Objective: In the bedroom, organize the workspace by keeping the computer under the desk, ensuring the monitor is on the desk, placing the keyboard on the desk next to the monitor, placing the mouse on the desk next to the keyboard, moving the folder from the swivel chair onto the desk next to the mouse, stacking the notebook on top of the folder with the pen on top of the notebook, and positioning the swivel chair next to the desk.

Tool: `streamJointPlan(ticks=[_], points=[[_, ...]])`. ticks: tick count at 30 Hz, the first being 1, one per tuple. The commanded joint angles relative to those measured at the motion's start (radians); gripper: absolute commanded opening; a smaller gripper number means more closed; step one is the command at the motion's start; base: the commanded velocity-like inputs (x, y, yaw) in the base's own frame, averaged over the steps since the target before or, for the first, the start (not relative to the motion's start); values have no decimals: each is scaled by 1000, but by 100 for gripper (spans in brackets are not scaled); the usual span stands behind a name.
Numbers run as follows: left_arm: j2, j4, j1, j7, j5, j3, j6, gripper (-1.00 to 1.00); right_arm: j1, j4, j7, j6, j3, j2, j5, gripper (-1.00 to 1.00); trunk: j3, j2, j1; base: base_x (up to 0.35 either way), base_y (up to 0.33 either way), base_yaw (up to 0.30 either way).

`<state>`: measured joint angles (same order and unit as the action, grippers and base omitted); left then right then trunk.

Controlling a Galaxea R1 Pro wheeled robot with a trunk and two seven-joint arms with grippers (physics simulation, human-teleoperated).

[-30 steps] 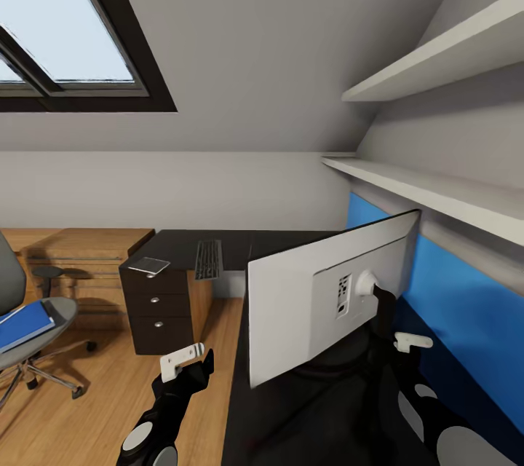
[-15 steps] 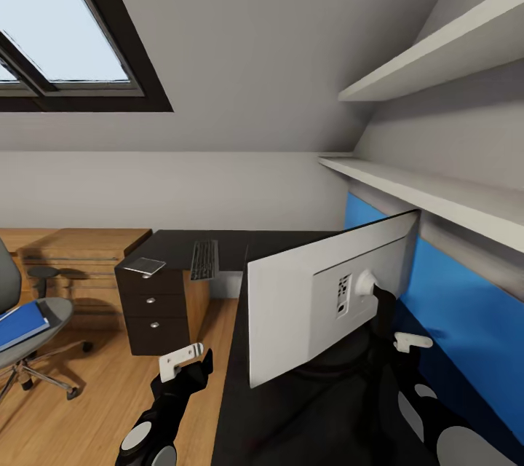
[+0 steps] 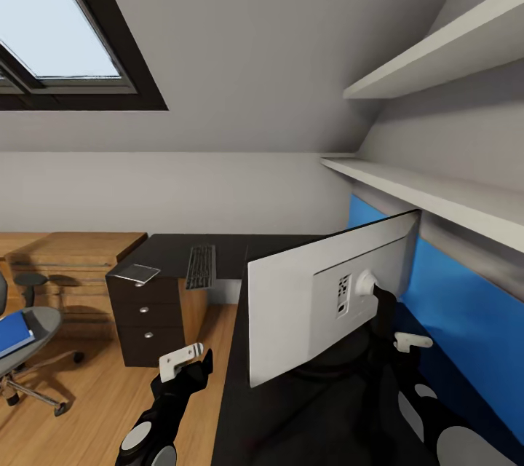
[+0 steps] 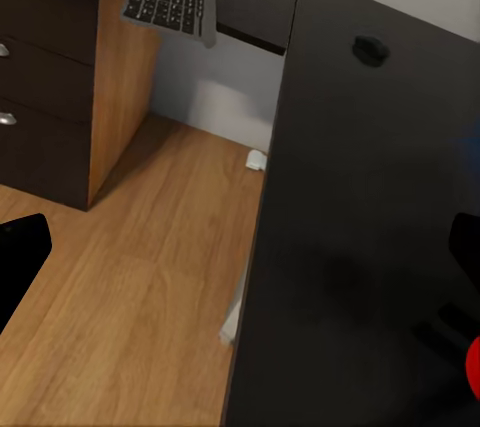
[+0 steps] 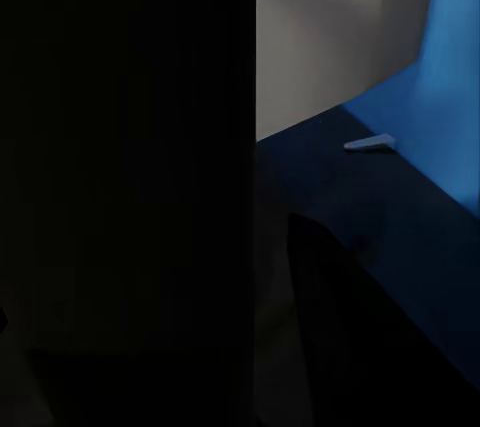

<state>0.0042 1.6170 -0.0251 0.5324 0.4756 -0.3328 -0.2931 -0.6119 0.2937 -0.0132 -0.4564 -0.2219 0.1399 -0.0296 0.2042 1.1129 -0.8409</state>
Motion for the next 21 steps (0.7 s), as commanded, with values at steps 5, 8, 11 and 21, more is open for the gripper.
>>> streamJointPlan(ticks=[5, 8, 11, 21], points=[[0, 1, -1, 8, 6, -2, -3, 100, -2, 1, -1, -4, -7, 0, -1, -100, 1, 1, 0, 20, 0, 0], [0, 1, -1, 8, 6, -2, -3, 100, -2, 1, -1, -5, -7, 0, -1, -100, 1, 1, 0, 5, 0, 0], [0, 1, -1, 8, 6, -2, -3, 100, -2, 2, -1, -5, -7, 0, -1, -100, 1, 1, 0, 2, 0, 0], [0, 1, -1, 8, 6, -2, -3, 100, -2, 4, -1, -10, -7, 0, -1, 100, 1, 1, 0, 0, 0, 0]])
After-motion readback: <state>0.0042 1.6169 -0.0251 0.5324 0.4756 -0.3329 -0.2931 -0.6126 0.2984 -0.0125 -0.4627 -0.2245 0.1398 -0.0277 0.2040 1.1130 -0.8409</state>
